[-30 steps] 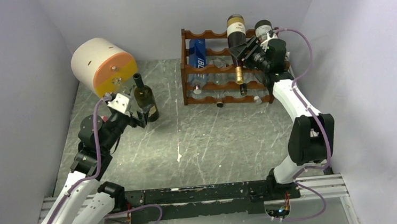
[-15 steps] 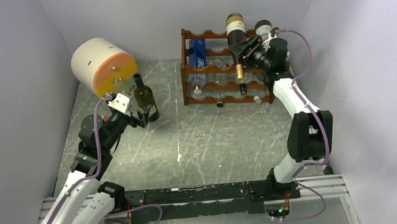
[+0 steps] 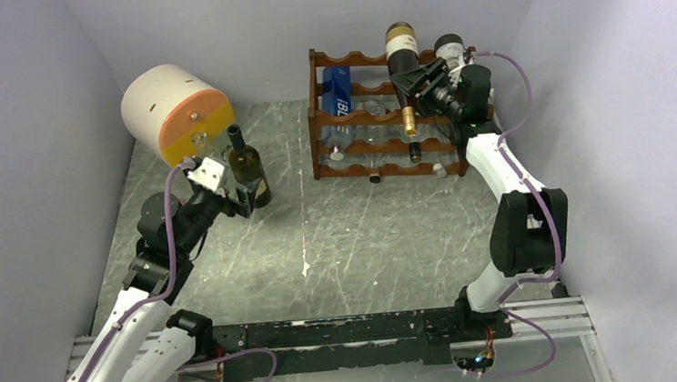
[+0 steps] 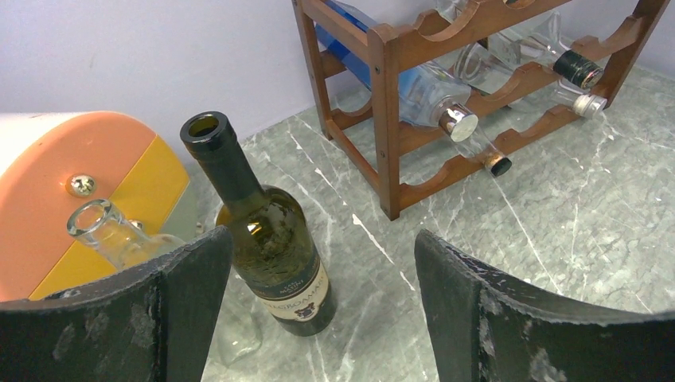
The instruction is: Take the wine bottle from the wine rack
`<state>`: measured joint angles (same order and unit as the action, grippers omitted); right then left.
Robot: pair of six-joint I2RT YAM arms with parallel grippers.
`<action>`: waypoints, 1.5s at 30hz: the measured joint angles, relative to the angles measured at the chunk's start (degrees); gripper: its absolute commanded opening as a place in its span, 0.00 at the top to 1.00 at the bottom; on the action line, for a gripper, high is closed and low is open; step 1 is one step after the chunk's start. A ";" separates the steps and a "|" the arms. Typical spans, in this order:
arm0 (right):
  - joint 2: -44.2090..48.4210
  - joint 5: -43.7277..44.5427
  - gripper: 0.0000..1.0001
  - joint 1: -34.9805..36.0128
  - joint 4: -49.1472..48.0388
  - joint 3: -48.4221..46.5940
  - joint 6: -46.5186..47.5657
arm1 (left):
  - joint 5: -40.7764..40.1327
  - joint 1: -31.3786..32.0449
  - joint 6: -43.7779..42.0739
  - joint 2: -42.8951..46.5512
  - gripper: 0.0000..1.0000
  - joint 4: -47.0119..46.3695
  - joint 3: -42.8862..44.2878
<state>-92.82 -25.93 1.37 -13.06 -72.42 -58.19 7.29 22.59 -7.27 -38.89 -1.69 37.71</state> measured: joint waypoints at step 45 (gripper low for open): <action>0.04 -3.26 1.00 -0.26 -14.95 5.46 -8.66 | 1.68 0.00 0.22 -0.81 0.13 0.02 0.00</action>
<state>-92.77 -29.19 1.10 -28.01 -66.96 -66.85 8.97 22.59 -7.05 -39.70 -1.67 37.71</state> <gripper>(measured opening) 0.632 0.869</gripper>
